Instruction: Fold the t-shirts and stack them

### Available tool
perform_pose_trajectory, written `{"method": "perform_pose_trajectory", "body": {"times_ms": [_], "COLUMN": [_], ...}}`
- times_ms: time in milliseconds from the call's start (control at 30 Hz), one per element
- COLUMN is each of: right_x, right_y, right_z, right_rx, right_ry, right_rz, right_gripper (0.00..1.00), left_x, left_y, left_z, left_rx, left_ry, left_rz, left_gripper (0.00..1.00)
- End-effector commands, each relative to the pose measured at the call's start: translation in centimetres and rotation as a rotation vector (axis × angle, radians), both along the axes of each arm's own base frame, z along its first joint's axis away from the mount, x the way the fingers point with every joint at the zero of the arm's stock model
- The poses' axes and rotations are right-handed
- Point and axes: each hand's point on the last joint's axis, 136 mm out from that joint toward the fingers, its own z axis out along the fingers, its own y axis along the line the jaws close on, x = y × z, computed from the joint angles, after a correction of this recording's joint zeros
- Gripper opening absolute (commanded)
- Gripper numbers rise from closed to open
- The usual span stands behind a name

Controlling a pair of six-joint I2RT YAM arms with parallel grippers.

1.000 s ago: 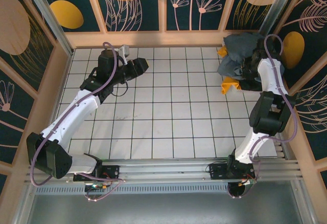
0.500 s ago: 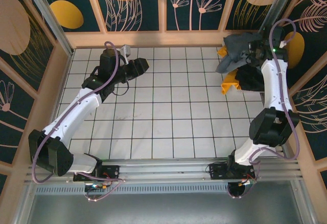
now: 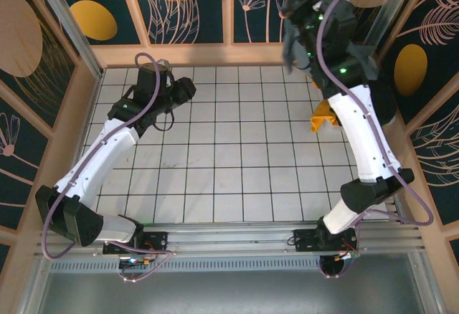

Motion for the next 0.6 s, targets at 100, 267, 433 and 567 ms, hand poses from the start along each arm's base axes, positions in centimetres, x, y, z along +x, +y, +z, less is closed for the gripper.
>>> {"method": "perform_pose_trajectory", "body": {"times_ms": [100,267,433,567], "right_x": [0.3,-1.6,-3.0,-1.9], "right_y": [14.9,27.9,33.3,30.1], "right_z": [-7.2,-16.7,-22.3,-23.5], "right_rx": [-0.030,-0.088,-0.213,-0.328], "right_ry": [0.116,0.305,0.463,0.502], "right_rz": [0.232,0.536,0.704,0.618], "right_gripper": [0.00,0.12,0.67,0.70], "left_x": [-2.4,-5.2,-7.3,-8.0], "left_y": [6.4,9.7,10.6,9.6], "left_z": [3.7,5.1,4.1,0.7], "left_rx": [0.157,0.167,0.148,0.113], "left_ry": [-0.072,-0.121,-0.106,-0.018], "left_rz": [0.235,0.355,0.366,0.325], "left_gripper": [0.51,0.54,0.55,0.57]}}
